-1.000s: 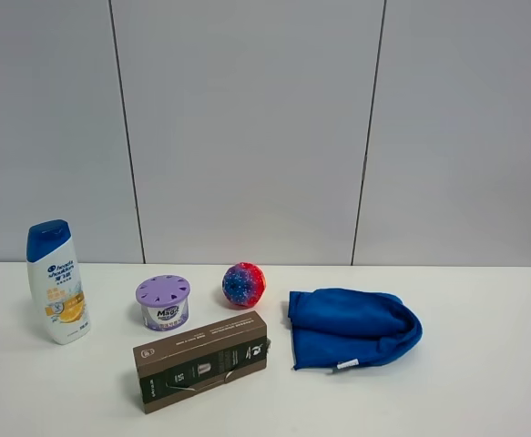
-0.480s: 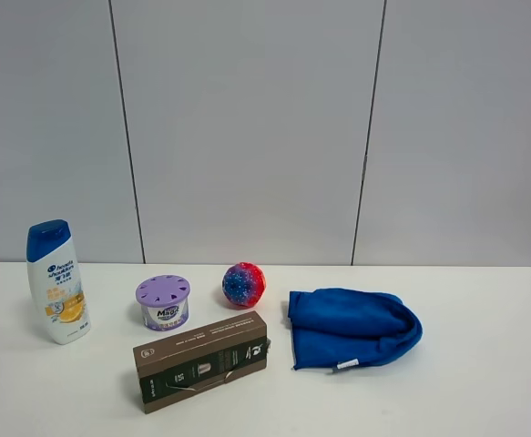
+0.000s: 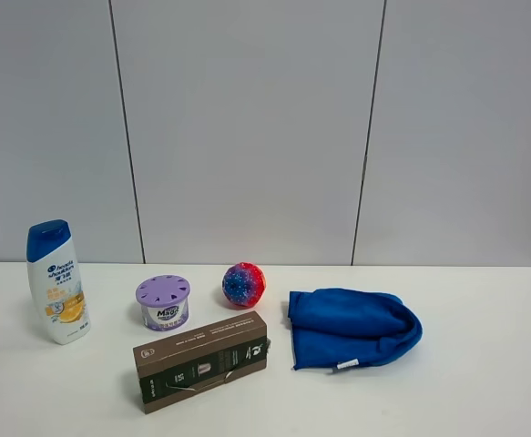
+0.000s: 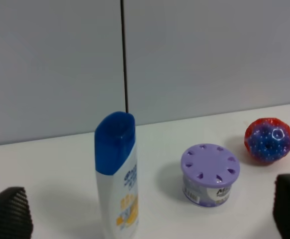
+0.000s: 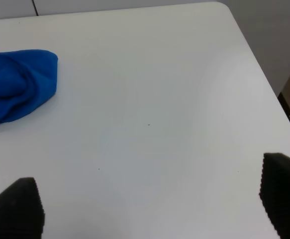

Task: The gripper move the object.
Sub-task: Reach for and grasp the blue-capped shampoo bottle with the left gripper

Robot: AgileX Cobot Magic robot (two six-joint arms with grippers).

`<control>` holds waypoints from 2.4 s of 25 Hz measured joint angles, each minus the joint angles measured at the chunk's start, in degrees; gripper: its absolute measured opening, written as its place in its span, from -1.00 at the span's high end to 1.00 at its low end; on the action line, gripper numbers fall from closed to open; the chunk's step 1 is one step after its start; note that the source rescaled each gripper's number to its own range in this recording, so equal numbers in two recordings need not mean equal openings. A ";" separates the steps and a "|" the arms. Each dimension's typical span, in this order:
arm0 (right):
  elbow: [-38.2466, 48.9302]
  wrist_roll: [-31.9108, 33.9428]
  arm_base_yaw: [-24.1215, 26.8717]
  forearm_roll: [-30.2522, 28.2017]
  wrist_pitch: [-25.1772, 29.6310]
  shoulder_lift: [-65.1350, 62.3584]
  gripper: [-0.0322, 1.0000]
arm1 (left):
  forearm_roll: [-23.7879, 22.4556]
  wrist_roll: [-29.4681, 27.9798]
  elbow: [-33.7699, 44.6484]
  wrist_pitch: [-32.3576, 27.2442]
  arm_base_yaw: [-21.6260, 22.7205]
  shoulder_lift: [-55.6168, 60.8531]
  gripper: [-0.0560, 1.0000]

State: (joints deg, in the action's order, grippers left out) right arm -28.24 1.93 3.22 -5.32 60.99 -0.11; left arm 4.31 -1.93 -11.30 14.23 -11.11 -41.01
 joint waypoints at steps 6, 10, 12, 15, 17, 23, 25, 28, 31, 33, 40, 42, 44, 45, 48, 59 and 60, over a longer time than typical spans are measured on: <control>0.00 0.00 0.00 0.00 0.00 0.00 -1.00 | -3.01 -0.28 3.24 5.81 -0.50 -6.32 -1.00; 0.00 0.00 0.00 0.00 0.00 0.00 -1.00 | -4.95 -0.28 3.41 9.90 -0.52 -12.47 -1.00; 0.00 0.00 0.00 0.00 0.00 0.00 -1.00 | -5.14 -0.28 3.41 12.94 -0.52 -16.31 -1.00; 0.00 0.00 0.00 0.00 0.00 0.00 -1.00 | -5.26 -0.28 3.41 18.03 -0.52 -22.32 -1.00; 0.00 0.00 0.00 0.00 0.00 0.00 -1.00 | -5.28 -0.28 3.35 21.41 -0.52 -26.48 -1.00; 0.00 0.00 0.00 0.00 0.00 0.00 -1.00 | -5.33 -0.28 3.25 34.27 -0.52 -40.14 -1.00; 0.00 0.00 0.00 0.00 0.00 0.00 -1.00 | -5.23 -0.28 3.30 38.31 -0.52 -44.24 -1.00; 0.00 0.00 0.00 0.00 0.00 0.00 -1.00 | -3.67 -0.28 3.55 43.58 -0.52 -49.79 -1.00; 0.00 0.00 0.00 0.00 0.00 0.00 -1.00 | -2.03 -0.47 3.56 48.54 -0.25 -53.74 -1.00; 0.00 0.00 0.00 0.00 0.00 0.00 -1.00 | -1.91 -1.58 3.56 51.22 0.70 -55.28 -1.00; 0.00 0.00 0.00 0.00 0.00 0.00 -1.00 | -4.31 -5.16 3.56 54.72 6.24 -55.93 -1.00; 0.00 0.00 0.00 0.00 0.00 0.00 -1.00 | -6.47 -5.26 3.56 54.80 7.67 -55.93 -1.00; 0.00 0.00 0.00 0.00 0.00 0.00 -1.00 | -8.23 -5.41 3.18 54.80 9.06 -55.94 -1.00; 0.00 0.00 0.00 0.00 0.00 0.00 -1.00 | -9.19 -5.40 2.77 54.86 9.69 -55.99 -1.00; 0.00 0.00 0.00 0.00 0.00 0.00 -1.00 | -11.60 -5.40 0.99 54.98 10.53 -56.00 -1.00; 0.00 0.00 0.00 0.00 0.00 0.00 -1.00 | -13.86 -7.11 -1.83 54.22 10.96 -60.10 -1.00; 0.00 0.00 0.00 0.00 0.00 0.00 -1.00 | -14.05 -7.11 -1.83 54.44 10.96 -60.94 -1.00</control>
State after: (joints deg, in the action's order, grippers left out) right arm -28.24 1.93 3.22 -5.32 60.99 -0.11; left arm -9.74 -9.04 -13.13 68.67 -0.15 -101.96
